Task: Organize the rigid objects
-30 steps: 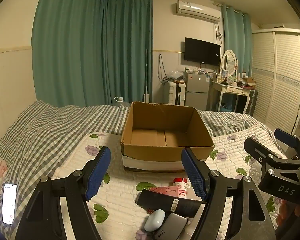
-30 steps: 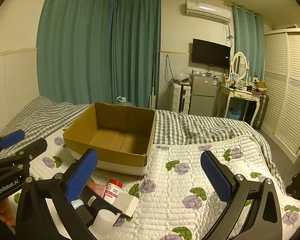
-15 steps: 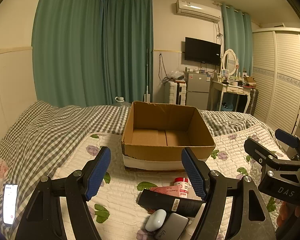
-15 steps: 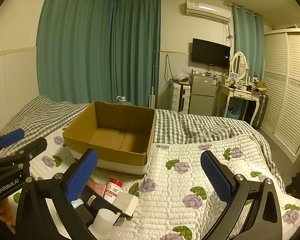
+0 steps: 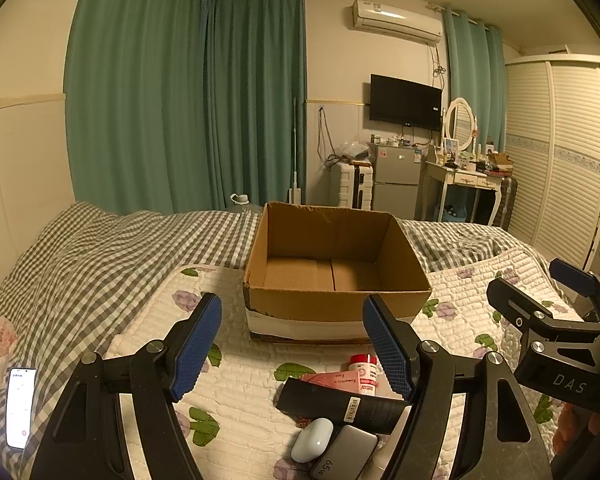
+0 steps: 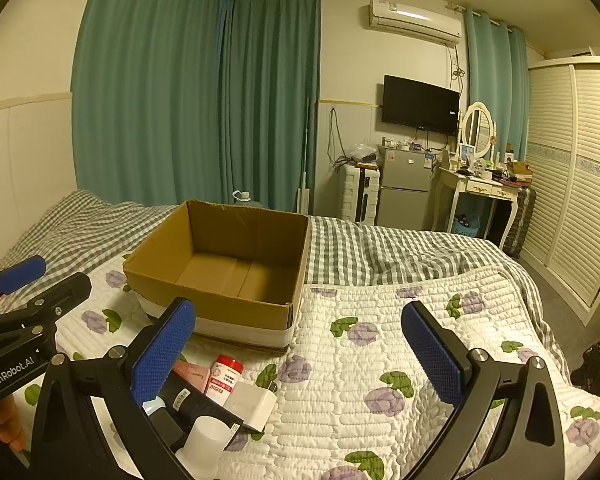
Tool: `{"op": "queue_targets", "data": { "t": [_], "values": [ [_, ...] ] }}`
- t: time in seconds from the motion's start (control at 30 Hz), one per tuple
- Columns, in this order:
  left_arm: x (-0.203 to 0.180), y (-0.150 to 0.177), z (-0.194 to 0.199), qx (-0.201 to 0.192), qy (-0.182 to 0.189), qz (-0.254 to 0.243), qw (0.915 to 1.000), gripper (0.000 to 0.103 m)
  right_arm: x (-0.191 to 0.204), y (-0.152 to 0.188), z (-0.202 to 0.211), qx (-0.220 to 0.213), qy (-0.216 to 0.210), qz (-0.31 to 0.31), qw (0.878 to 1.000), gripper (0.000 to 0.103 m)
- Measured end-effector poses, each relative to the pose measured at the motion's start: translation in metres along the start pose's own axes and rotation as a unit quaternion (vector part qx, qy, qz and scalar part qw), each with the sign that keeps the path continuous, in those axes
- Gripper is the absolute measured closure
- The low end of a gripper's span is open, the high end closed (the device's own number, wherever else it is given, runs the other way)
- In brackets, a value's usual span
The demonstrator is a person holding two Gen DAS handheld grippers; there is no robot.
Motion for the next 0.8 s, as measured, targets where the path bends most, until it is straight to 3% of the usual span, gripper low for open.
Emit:
{"op": "queue_targets", "data": {
  "t": [0.8],
  "values": [
    [-0.0034, 0.0015, 0.0025, -0.007, 0.0, -0.004, 1.0, 0.027, 0.0063, 0.0049, -0.0046, 0.002, -0.012, 0.006, 1.0, 0.0]
  ]
}}
Point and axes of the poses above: each gripper's, at about its wrist camera, not at the fingertips, and z roughly against the way its jaws point, x to its left, y to its underside, the point moved 10 cm from there along -z, roughly the way its jaws point, and after that the axes turned 8 degrees about z, right-handed, at the moved point
